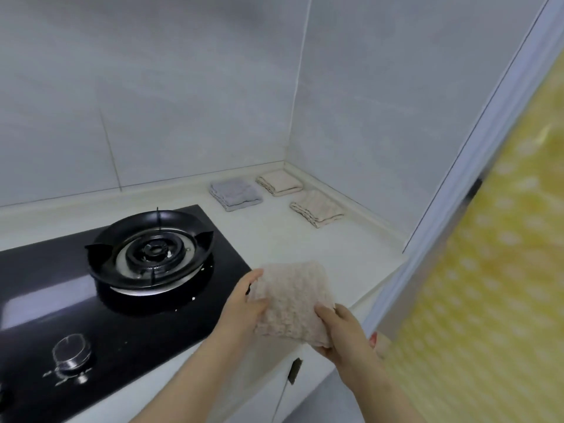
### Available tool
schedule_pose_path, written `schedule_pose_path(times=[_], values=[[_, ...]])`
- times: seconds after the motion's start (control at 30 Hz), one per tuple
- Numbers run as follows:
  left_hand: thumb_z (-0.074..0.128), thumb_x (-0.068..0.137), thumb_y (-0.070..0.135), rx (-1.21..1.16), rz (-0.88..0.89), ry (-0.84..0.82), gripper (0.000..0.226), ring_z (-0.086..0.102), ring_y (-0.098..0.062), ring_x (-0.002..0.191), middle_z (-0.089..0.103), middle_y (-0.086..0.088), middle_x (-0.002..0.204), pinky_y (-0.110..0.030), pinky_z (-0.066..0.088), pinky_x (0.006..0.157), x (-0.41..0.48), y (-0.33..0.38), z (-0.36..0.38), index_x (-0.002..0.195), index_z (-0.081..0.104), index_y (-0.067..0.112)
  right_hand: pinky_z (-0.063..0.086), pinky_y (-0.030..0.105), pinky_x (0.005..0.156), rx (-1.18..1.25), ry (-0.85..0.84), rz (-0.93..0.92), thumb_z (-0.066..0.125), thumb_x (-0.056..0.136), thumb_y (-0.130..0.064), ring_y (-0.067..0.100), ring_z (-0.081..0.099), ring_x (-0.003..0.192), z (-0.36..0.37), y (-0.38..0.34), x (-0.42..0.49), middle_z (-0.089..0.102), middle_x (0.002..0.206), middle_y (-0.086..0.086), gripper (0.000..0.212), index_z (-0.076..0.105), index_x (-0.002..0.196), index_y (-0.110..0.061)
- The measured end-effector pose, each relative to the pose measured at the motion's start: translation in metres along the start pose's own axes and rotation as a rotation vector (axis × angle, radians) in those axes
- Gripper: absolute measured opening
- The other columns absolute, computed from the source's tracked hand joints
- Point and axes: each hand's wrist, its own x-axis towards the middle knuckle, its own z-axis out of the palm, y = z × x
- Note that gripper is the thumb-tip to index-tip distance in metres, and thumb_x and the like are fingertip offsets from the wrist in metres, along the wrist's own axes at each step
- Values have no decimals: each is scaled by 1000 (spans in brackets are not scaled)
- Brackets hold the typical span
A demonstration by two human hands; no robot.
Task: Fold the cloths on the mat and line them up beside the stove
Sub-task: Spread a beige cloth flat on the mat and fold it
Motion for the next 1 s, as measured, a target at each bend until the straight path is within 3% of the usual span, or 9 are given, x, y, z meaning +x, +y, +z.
schedule_pose_path(times=[0.1, 0.23, 0.37, 0.43, 0.5, 0.57, 0.7, 0.9, 1.0], values=[[48, 90, -4, 32, 12, 41, 43, 48, -18, 123, 46, 2, 136, -25, 48, 81, 40, 4, 16, 114, 55, 31, 52, 33, 66, 0, -33, -14, 53, 94, -20, 22, 63, 85, -1, -17, 49, 65, 103, 7, 18, 56, 110, -14], [43, 88, -7, 5, -15, 144, 49, 57, -17, 84, 50, -1, 133, -33, 51, 77, 92, 0, 25, 109, 58, 34, 53, 32, 66, -30, -94, 20, 54, 93, -22, 22, 62, 90, -1, -30, 112, 62, 111, 7, 26, 53, 118, -16], [40, 84, -14, 20, -24, 309, 56, 53, -13, 67, 52, -1, 128, -20, 44, 58, 142, -6, 36, 113, 55, 31, 49, 28, 63, -101, -156, 48, 54, 92, -21, 20, 60, 91, 0, -44, 185, 62, 112, 4, 25, 53, 117, -21], [39, 82, -17, 6, -58, 393, 57, 43, -10, 50, 60, -4, 104, -14, 35, 44, 159, -13, 44, 115, 55, 27, 50, 29, 66, -156, -189, 82, 53, 92, -18, 19, 58, 85, -2, -50, 217, 62, 102, 4, 17, 57, 108, -21], [38, 83, -17, -14, -106, 450, 55, 36, -8, 43, 53, -2, 71, -14, 31, 40, 171, -16, 52, 115, 54, 26, 54, 31, 71, -203, -239, 115, 54, 91, -15, 23, 61, 91, -5, -54, 248, 63, 107, 10, 20, 57, 111, -15], [38, 85, -15, -14, -130, 496, 54, 36, -8, 42, 49, -3, 66, -17, 31, 40, 186, -18, 58, 115, 52, 27, 53, 30, 70, -236, -297, 133, 55, 90, -10, 24, 61, 96, -4, -60, 273, 62, 110, 11, 22, 57, 112, -11], [37, 86, -13, -37, -171, 599, 52, 37, -14, 50, 45, -5, 69, -24, 34, 48, 212, -20, 65, 120, 49, 24, 47, 24, 62, -364, -401, 41, 55, 89, -4, 13, 56, 80, 7, -74, 311, 61, 93, 4, 19, 59, 107, -7], [34, 87, -15, -78, -131, 728, 48, 36, -11, 46, 42, -7, 67, -21, 37, 43, 235, -11, 68, 114, 51, 21, 48, 22, 62, -435, -446, 23, 61, 87, -7, 11, 55, 72, 21, -86, 344, 59, 81, 0, 11, 60, 97, -6], [34, 87, -14, -50, -138, 744, 49, 36, -14, 49, 41, -7, 64, -19, 39, 41, 247, -8, 67, 117, 50, 21, 40, 23, 59, -571, -478, -55, 62, 85, -13, 10, 48, 62, 27, -89, 357, 56, 72, -1, 6, 61, 90, -10]])
